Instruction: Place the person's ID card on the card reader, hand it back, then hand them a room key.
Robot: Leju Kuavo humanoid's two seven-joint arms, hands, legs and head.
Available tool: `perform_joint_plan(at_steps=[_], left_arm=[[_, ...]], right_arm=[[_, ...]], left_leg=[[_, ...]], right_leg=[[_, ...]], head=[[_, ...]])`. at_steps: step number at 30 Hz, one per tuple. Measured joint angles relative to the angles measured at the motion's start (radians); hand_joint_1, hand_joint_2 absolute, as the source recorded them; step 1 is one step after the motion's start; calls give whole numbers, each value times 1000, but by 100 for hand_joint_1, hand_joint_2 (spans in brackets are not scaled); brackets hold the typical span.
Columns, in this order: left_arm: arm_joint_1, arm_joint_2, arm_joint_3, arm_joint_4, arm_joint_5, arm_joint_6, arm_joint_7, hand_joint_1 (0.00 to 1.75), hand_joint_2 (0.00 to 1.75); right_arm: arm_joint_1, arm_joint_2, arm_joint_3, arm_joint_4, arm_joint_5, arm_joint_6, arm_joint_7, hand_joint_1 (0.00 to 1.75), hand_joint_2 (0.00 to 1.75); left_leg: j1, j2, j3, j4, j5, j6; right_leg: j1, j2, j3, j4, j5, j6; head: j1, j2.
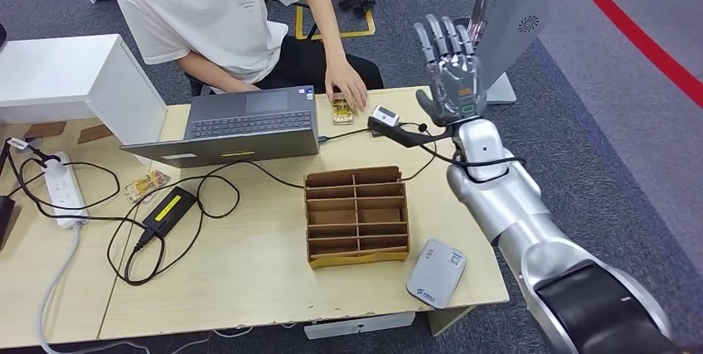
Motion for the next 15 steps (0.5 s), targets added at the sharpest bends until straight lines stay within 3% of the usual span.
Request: perform_joint_plan(at_steps=[6, 11, 15], left_arm=[[3, 0, 2, 0, 7, 11, 10, 0, 175], [2, 1, 6, 0, 13, 19, 15, 0, 175], [5, 0, 20, 0, 18, 29, 22, 0, 175]], right_arm=[[64, -165, -124, -32, -1, -5, -28, 0, 175], [143, -255, -215, -69, -5, -6, -29, 0, 175], [261, -334, -320, -94, -21, -20, -39, 0, 175]], left_leg=[[-1, -1, -1, 1, -1, 2], [0, 0, 1, 1, -2, 2], [0, -6, -1, 1, -2, 3]], right_leg=[[-1, -1, 1, -1, 0, 1], [0, 0, 1, -1, 0, 1], [0, -5, 2, -1, -1, 1]], head=[[0, 0], [0, 0], [0, 0]])
